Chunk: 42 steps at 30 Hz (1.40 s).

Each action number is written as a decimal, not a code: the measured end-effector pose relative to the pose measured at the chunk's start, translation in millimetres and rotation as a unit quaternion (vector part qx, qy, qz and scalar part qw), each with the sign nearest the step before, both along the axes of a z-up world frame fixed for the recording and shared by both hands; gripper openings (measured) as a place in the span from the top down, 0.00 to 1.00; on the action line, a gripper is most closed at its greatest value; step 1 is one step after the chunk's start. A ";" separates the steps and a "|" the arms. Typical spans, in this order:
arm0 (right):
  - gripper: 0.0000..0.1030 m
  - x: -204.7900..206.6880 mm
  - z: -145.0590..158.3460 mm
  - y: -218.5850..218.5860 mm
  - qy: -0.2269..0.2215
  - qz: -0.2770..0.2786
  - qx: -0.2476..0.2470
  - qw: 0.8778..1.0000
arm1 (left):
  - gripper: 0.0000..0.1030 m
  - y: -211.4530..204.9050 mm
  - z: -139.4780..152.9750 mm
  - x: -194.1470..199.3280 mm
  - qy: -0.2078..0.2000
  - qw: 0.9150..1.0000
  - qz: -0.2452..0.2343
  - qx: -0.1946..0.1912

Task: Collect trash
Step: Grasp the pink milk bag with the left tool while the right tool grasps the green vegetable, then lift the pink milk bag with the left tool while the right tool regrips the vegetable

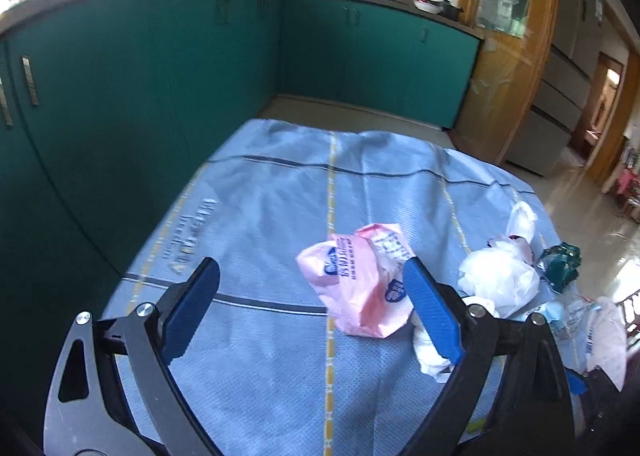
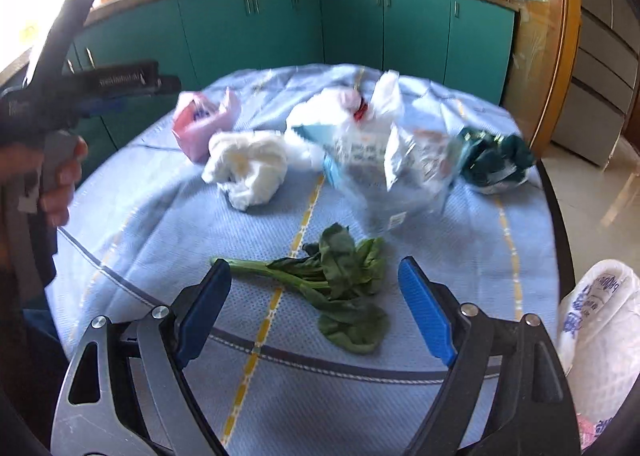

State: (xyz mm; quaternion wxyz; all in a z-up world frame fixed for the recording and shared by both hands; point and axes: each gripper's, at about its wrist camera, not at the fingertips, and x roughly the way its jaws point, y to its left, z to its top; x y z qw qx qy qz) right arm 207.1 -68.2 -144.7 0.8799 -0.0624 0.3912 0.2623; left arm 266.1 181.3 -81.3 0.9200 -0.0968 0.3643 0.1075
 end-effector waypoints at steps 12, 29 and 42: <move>0.50 2.3 -2.2 6.5 0.015 0.022 0.020 0.999 | 0.12 -20.5 -33.4 36.9 0.042 0.996 -0.059 -0.048; 0.75 -10.8 21.3 -50.5 0.000 -0.001 0.047 0.999 | 0.47 -40.0 20.1 -36.8 -0.060 0.994 -0.092 0.001; 0.21 -15.4 17.7 -121.8 0.025 -0.049 0.014 0.998 | 0.23 -156.0 -16.9 -70.1 0.028 0.940 -0.330 0.081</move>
